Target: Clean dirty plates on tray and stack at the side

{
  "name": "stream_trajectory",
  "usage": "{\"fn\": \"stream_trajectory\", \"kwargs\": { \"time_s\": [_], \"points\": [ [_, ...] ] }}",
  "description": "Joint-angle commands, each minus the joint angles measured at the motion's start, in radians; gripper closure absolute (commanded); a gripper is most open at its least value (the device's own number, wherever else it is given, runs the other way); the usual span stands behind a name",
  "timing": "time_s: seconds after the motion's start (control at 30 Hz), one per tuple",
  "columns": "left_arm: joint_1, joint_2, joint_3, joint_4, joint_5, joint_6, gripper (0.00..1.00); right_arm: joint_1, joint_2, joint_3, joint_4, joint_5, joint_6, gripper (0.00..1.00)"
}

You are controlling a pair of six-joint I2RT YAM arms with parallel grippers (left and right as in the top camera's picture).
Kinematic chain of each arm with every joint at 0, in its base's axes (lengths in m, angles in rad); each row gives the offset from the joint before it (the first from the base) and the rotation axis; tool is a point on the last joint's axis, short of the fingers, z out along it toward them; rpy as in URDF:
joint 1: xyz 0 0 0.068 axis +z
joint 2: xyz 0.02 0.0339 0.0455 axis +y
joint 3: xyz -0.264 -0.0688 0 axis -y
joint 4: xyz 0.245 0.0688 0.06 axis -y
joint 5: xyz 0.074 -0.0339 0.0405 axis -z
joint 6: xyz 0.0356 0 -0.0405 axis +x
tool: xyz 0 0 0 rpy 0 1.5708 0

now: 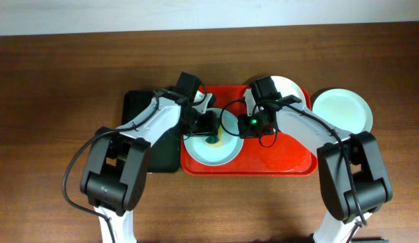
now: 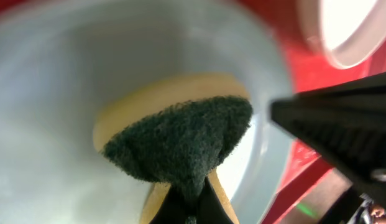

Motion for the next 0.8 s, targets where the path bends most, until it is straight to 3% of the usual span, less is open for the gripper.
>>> {"fn": "stream_trajectory", "kwargs": {
  "time_s": [0.0, 0.27, 0.5, 0.67, 0.77],
  "points": [
    [0.019, -0.070, 0.057, -0.021, -0.066, -0.008, 1.00, 0.009, 0.003, -0.003, 0.002, -0.034, -0.014, 0.96],
    [0.005, -0.085, 0.054, -0.095, -0.318, -0.011, 1.00, 0.009, 0.003, -0.003, -0.003, -0.034, -0.014, 0.96],
    [-0.010, 0.030, 0.042, -0.117, -0.371, -0.057, 1.00, 0.009, 0.003, -0.003, -0.005, -0.034, -0.014, 0.96],
    [-0.010, 0.108, 0.042, -0.166, -0.323, -0.062, 1.00, 0.009, 0.003, -0.003, -0.005, -0.034, -0.014, 0.96],
    [-0.010, 0.123, 0.042, -0.181, -0.169, 0.039, 1.00, 0.009, 0.003, -0.003, -0.005, -0.034, -0.014, 0.96]
  ]
}}
